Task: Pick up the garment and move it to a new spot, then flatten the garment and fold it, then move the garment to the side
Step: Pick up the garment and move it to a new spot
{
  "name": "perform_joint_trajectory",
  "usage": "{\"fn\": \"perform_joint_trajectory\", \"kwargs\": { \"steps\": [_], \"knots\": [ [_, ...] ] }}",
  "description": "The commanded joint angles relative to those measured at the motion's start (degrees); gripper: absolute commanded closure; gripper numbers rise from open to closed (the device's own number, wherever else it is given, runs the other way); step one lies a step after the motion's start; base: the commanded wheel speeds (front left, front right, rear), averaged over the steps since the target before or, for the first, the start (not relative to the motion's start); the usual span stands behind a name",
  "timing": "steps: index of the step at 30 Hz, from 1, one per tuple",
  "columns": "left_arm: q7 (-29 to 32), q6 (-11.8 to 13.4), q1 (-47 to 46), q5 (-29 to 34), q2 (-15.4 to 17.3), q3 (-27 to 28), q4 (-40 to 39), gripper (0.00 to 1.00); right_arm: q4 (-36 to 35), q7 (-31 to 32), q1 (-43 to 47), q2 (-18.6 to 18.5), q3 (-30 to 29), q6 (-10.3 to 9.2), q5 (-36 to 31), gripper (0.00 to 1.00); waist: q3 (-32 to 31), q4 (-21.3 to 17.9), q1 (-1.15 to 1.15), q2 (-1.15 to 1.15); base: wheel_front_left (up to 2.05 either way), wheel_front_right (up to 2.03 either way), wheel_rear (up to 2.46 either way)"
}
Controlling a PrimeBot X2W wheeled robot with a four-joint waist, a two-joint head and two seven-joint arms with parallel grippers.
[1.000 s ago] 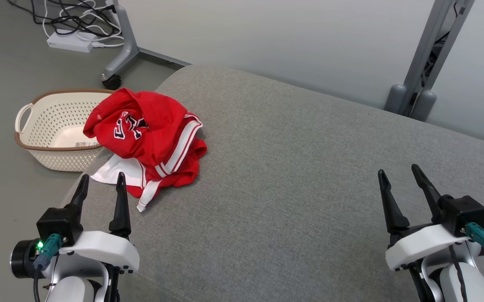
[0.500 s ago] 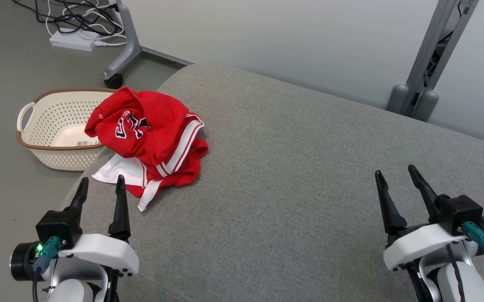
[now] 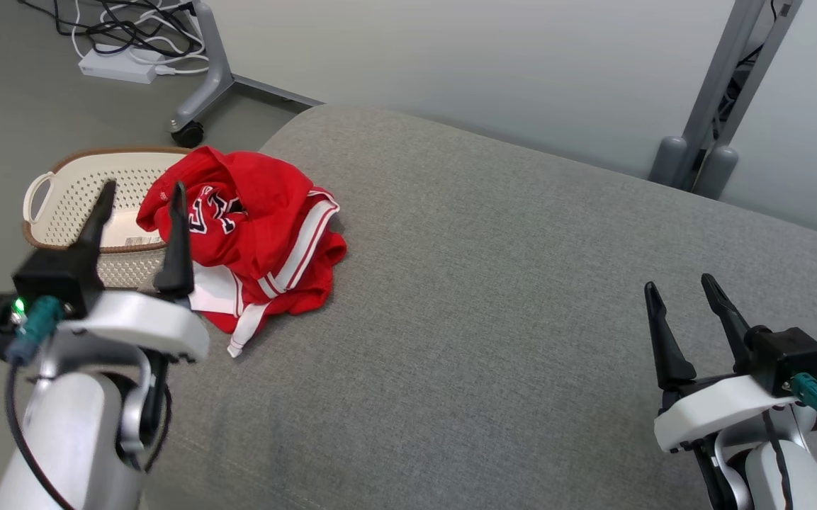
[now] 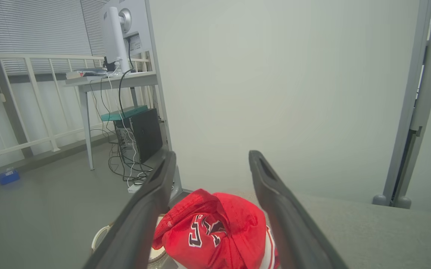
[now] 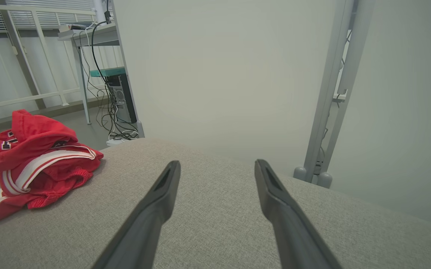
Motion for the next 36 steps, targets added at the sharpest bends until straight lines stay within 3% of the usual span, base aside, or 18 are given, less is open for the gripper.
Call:
{"fn": "perform_joint_trajectory", "kwargs": {
  "steps": [1,7,15,26,27,28,29,36],
  "knots": [
    [0.53,-0.43,-2.93,0.43,0.99,0.50,-0.17,0.00,-0.23,-0.27,0.25,-0.40,0.17,-0.01,-0.45,0.00,0.48,-1.02,0.00,0.00,0.00,0.00,0.00],
    [5.78,-2.73,-14.64,-0.90,3.83,1.17,4.87,0.00,-1.57,0.59,-1.12,-0.43,0.84,-0.01,-1.19,0.00,3.09,-5.57,0.00,0.00,0.00,0.00,0.00],
    [15.43,-6.60,-22.50,-5.16,4.68,0.77,25.46,0.00,-2.98,1.50,-3.43,-0.83,2.22,-0.01,-1.65,0.00,8.89,-11.96,0.00,0.00,0.00,0.00,0.00],
    [14.22,-6.05,-27.39,-9.15,5.03,4.10,47.03,0.00,-4.22,2.13,-6.02,-2.51,3.97,-0.01,-1.33,0.00,14.73,-15.53,0.00,0.00,0.00,0.00,0.00],
    [13.81,-6.07,-27.86,-9.38,5.11,4.30,48.19,0.07,-4.31,2.22,-6.16,-2.57,4.02,-0.01,-1.35,0.00,15.00,-15.62,0.00,0.00,0.00,0.00,0.00],
    [13.27,-6.15,-28.29,-9.43,5.12,4.32,49.16,0.57,-4.35,2.29,-6.14,-2.59,4.13,-0.01,-1.33,0.00,15.16,-15.67,0.00,0.00,0.00,0.00,0.00],
    [12.59,-6.21,-28.77,-9.58,5.27,4.46,50.10,1.00,-4.39,2.31,-6.10,-2.61,4.19,-0.01,-1.27,0.00,15.30,-15.70,0.00,0.00,0.00,0.00,0.00],
    [3.77,-6.37,-31.85,-8.30,7.32,4.35,52.25,1.00,-3.82,1.85,-6.52,-2.85,4.24,-0.01,-0.98,0.00,14.80,-15.58,0.00,0.00,0.00,0.00,0.00]
  ]
}}
